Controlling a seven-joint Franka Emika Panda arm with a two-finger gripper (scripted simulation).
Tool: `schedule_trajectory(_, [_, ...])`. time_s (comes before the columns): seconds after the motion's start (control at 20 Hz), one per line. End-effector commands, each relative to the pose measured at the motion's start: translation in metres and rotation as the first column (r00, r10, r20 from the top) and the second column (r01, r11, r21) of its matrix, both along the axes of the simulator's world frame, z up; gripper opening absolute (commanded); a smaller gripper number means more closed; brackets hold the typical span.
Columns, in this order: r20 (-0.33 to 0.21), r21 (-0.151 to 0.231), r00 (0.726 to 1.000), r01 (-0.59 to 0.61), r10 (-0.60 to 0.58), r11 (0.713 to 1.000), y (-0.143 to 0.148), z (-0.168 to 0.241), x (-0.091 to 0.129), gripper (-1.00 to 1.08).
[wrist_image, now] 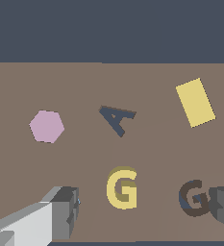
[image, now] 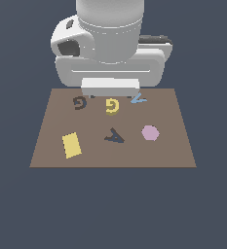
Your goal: Insert a designated object into the corresponding slot on a board.
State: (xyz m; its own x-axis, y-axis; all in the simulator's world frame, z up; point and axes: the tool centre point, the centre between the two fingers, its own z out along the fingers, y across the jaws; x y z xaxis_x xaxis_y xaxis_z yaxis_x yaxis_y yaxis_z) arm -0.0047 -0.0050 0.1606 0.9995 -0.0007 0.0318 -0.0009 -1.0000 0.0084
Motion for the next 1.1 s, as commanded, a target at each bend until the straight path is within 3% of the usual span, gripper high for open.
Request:
schedule_trajectory(0.0, [-0.006, 0.001, 1.0, 0.006, -0.006, 1.0, 0.0, -0.018, -0.009, 1.0])
schedule_trajectory(0.55, [-0.028, 0.007, 0.999, 0.031, -0.031, 1.0, 0.003, -0.094, -0.045, 1.0])
schedule_trajectory(1.05, [-0.033, 0.008, 0.999, 0.035, -0.035, 0.999, 0.004, -0.11, -0.051, 1.0])
